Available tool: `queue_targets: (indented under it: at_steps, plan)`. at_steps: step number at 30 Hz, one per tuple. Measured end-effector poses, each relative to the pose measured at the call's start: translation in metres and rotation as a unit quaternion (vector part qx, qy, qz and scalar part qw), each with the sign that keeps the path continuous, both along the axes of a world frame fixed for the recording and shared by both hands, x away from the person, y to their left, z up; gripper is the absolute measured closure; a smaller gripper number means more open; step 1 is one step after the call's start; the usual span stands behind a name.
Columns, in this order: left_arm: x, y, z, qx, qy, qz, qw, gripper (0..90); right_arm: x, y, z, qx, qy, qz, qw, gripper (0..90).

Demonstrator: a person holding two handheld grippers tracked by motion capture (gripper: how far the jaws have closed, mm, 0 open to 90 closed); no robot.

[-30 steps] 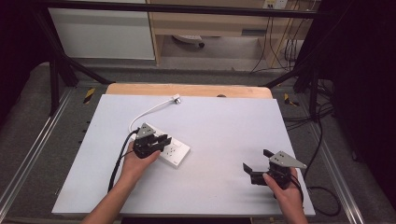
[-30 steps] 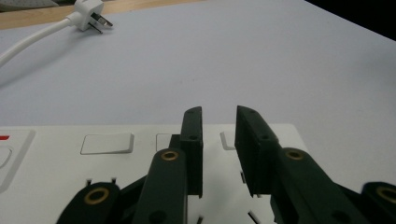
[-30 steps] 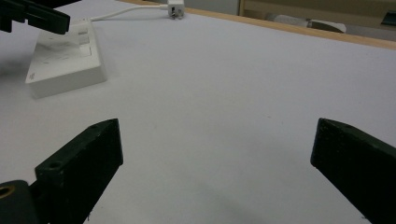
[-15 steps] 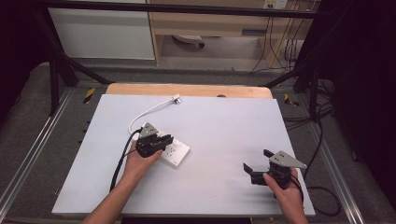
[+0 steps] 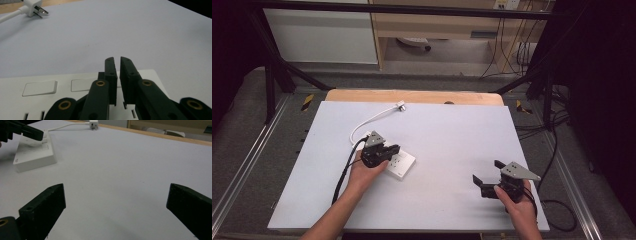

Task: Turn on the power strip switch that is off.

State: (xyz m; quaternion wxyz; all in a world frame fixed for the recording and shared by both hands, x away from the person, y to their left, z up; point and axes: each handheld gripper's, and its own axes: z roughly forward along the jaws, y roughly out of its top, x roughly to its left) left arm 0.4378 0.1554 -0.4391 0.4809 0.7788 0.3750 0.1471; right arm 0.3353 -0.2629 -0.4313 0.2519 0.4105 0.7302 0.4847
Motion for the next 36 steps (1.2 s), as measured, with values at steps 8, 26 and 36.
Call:
queue_targets:
  at_steps: [8,26,36]
  plan:
    - [0.0022,-0.0027,-0.0031,-0.001,0.007,-0.003,1.0000,89.3,-0.0003,-0.0008,0.0002,0.000,0.001,-0.001,1.0000,2.8]
    - [0.0033,-0.0057,-0.0077,0.012,0.004,-0.010,0.9999,90.0,-0.0002,-0.0012,0.0004,0.002,0.001,-0.002,1.0000,2.7]
    - [0.0032,-0.0060,-0.0085,0.012,0.001,-0.011,0.9999,90.0,-0.0003,-0.0011,0.0005,0.002,0.001,-0.001,1.0000,2.7]
